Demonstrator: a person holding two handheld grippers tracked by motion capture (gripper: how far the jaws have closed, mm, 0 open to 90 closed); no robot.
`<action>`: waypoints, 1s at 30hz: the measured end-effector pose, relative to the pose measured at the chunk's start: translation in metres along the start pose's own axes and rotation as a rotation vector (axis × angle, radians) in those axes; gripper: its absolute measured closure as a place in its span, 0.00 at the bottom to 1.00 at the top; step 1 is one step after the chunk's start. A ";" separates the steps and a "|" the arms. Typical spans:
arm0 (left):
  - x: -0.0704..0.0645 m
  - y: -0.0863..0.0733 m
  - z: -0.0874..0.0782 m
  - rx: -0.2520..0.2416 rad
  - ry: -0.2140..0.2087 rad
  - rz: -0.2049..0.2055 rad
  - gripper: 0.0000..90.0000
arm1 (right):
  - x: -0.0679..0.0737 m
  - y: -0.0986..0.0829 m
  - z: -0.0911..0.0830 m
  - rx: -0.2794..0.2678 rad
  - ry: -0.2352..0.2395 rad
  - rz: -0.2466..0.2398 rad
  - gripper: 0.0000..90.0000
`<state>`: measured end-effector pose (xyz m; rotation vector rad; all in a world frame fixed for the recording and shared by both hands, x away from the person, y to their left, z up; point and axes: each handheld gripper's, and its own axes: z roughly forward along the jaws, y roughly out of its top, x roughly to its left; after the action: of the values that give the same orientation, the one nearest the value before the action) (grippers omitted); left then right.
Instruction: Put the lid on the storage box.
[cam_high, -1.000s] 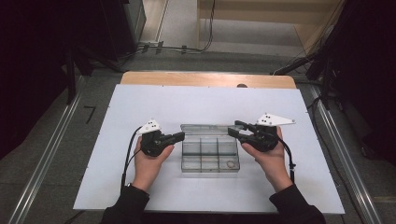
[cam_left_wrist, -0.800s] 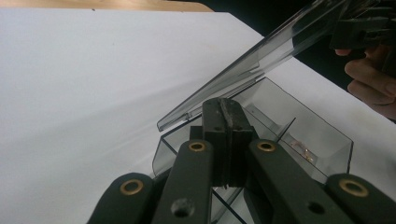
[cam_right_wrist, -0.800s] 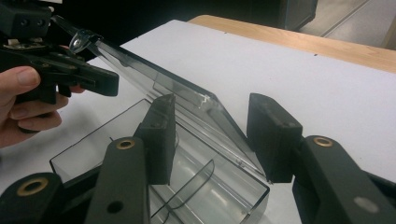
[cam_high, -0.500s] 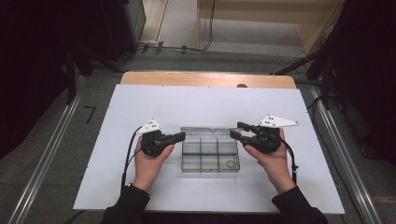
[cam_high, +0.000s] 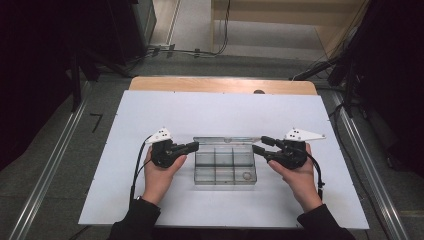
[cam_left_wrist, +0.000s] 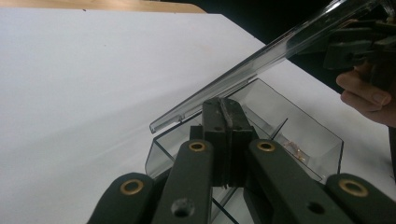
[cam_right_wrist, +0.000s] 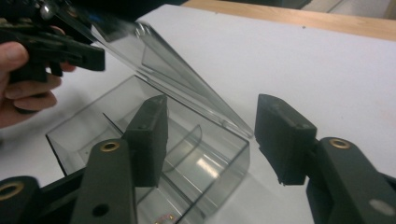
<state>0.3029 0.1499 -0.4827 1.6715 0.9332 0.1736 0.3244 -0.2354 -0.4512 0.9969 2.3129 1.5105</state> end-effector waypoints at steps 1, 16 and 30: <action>0.000 0.000 0.000 -0.001 -0.001 0.000 1.00 | -0.001 -0.002 -0.001 -0.001 -0.009 0.003 0.56; -0.002 0.000 0.000 -0.003 -0.012 0.005 1.00 | -0.002 -0.014 0.001 0.046 0.016 0.066 0.97; -0.007 -0.002 -0.005 -0.006 -0.038 0.015 1.00 | 0.010 -0.009 -0.002 0.024 0.042 0.028 0.98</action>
<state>0.2943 0.1491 -0.4806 1.6711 0.8912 0.1543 0.3121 -0.2328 -0.4558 1.0166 2.3606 1.5325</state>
